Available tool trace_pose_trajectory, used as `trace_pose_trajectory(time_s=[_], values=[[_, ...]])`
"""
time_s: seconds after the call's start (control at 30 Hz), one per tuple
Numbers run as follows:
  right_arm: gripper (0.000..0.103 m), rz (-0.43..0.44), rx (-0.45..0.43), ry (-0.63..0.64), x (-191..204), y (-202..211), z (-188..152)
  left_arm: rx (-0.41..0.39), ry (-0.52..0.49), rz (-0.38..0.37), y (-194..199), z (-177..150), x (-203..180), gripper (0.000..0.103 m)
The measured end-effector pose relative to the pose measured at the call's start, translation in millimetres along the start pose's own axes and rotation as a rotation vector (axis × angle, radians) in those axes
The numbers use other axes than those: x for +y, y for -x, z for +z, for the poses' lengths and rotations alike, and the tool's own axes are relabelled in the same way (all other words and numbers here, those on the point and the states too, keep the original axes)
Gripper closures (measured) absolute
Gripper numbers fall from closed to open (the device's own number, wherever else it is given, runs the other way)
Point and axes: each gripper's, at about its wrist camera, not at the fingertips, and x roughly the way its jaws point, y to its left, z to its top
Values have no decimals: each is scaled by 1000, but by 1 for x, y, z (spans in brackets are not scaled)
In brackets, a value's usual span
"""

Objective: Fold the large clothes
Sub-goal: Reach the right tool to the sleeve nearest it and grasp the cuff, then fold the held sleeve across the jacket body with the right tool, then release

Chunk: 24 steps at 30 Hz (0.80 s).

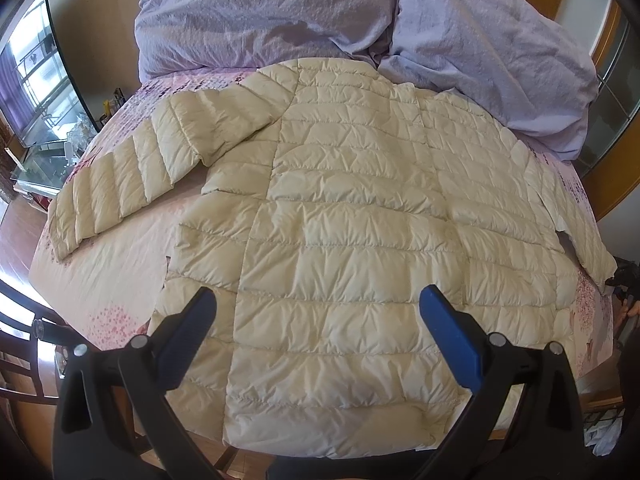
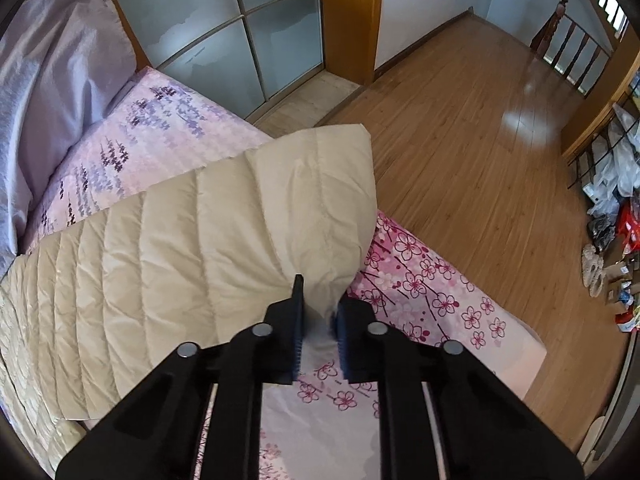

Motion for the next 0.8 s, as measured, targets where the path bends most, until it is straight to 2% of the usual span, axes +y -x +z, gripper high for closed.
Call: trace_pose_trajectory(time_s=[0.07,0.2,0.43,0.67,0.8], values=[[92,-5,-16,10,3,7,-2,0,3,-3,0,1,4,2],[93,-10,-76,95,34,29,-3,3,8,-10,-1,2,13,2],[94,108,-158,280,128,76,-23,-1,9,-34,-2,6,26,2],[94,253,-148,471,238,107,-82,8,21,-52,-5,5,48,2],[94,297,-114,566,288,111,-123,20,31,-51,-8,4,64,2]])
